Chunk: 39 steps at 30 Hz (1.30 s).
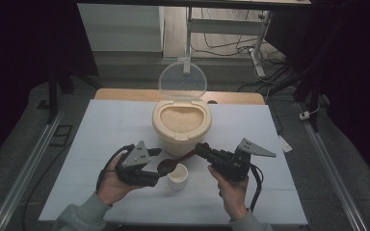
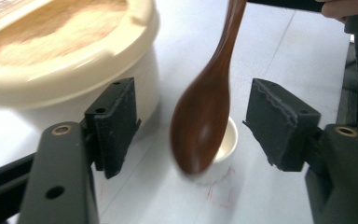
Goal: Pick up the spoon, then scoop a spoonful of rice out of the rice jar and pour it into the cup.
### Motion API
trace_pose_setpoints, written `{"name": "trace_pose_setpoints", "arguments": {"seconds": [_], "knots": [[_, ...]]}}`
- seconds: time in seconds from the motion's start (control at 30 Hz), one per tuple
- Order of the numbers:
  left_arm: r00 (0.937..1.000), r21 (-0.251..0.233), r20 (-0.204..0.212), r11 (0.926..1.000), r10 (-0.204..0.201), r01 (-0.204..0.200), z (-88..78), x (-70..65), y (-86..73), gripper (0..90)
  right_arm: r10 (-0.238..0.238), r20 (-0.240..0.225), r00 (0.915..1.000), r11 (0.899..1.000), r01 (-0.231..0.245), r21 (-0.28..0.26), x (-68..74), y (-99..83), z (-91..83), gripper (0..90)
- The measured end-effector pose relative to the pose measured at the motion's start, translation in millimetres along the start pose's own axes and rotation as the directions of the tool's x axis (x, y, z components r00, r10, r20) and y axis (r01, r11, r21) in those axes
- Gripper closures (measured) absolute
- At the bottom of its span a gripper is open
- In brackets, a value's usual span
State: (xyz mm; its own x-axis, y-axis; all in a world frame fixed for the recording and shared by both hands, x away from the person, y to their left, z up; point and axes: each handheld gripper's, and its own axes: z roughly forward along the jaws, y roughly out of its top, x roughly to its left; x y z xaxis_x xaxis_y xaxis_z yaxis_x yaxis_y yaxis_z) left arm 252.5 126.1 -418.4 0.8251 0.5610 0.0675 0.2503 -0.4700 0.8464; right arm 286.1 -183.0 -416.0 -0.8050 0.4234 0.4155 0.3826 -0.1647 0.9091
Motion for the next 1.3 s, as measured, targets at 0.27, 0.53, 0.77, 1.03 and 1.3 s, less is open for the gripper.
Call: {"name": "trace_pose_setpoints", "arguments": {"seconds": [0.27,0.53,0.77,1.03,1.3], "knots": [[0.9941,0.029,-0.069,0.9959,-0.083,0.085,-31.1,13.0,-52.4,27.8,-0.024,0.004,0.9997,0.999,0.025,-0.038,-2.1,12.2,-11.2,83.6],[0.9771,0.047,-0.127,0.983,-0.17,0.178,-41.2,24.7,-93.8,24.9,-0.042,0.007,0.9991,0.998,0.042,-0.051,-4.4,16.8,-14.2,83.6],[0.963,0.063,-0.141,0.9687,-0.23,0.24,-39.3,31.8,-111.7,23.2,-0.055,0.022,0.9982,0.995,0.057,-0.077,-7.2,21.9,-21.2,83.6],[0.9593,0.062,-0.133,0.9638,-0.249,0.259,-36.6,34.2,-116.1,23.2,-0.069,0.026,0.9972,0.992,0.072,-0.104,-8.0,28.8,-23.8,83.6],[0.9555,0.062,-0.134,0.9601,-0.263,0.273,-37.3,36.4,-117.1,23.0,-0.09,0.054,0.9945,0.981,0.098,-0.168,-11.1,56.0,-23.4,83.6]]}}
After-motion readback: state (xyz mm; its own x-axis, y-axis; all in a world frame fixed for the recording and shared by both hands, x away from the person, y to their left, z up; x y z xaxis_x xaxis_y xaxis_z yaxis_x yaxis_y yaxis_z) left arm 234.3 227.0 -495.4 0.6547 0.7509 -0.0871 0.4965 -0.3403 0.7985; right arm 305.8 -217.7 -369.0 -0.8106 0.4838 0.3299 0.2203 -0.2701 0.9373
